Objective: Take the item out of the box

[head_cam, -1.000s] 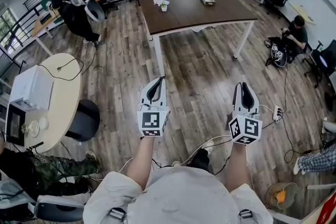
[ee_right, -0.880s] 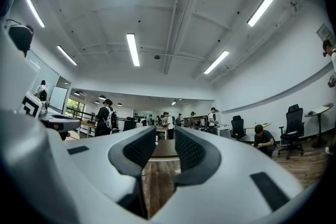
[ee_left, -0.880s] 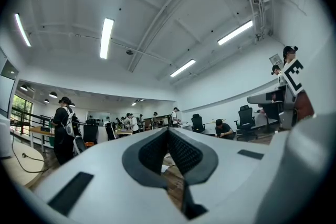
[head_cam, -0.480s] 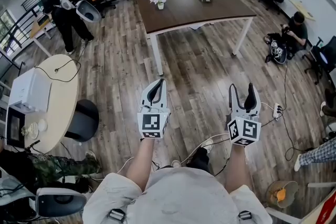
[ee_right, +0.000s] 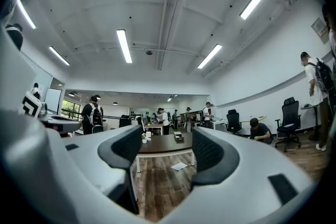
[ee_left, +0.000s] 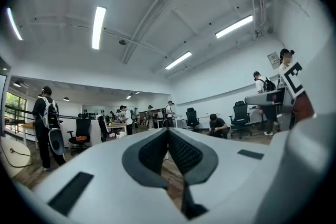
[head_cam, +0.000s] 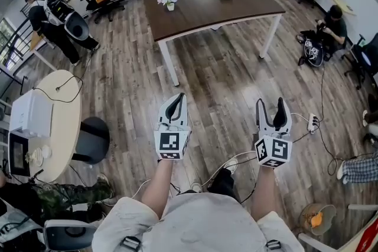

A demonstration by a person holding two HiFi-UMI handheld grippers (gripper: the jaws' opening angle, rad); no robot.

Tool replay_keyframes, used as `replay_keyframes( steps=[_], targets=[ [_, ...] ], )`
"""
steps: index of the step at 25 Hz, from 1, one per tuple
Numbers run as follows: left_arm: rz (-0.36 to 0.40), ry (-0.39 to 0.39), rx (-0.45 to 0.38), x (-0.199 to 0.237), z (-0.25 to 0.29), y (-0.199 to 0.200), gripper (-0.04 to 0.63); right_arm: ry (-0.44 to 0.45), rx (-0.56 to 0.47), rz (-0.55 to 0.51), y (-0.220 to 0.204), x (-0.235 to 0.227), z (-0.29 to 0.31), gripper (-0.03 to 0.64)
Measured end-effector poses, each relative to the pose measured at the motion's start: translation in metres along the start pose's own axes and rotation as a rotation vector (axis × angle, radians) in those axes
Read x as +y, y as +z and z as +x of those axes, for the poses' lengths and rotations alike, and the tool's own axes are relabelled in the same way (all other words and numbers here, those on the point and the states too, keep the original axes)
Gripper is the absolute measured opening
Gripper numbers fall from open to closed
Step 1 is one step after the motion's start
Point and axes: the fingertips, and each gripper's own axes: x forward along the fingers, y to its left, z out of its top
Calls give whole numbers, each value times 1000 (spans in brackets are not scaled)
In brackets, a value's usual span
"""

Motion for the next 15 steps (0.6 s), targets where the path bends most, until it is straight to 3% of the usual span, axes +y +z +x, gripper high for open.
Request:
replay_keyframes(
  steps=[15],
  targets=[
    [-9,-61,33,-91,161,6,2,-46,-2,62,-15,-154,85,293]
  ],
)
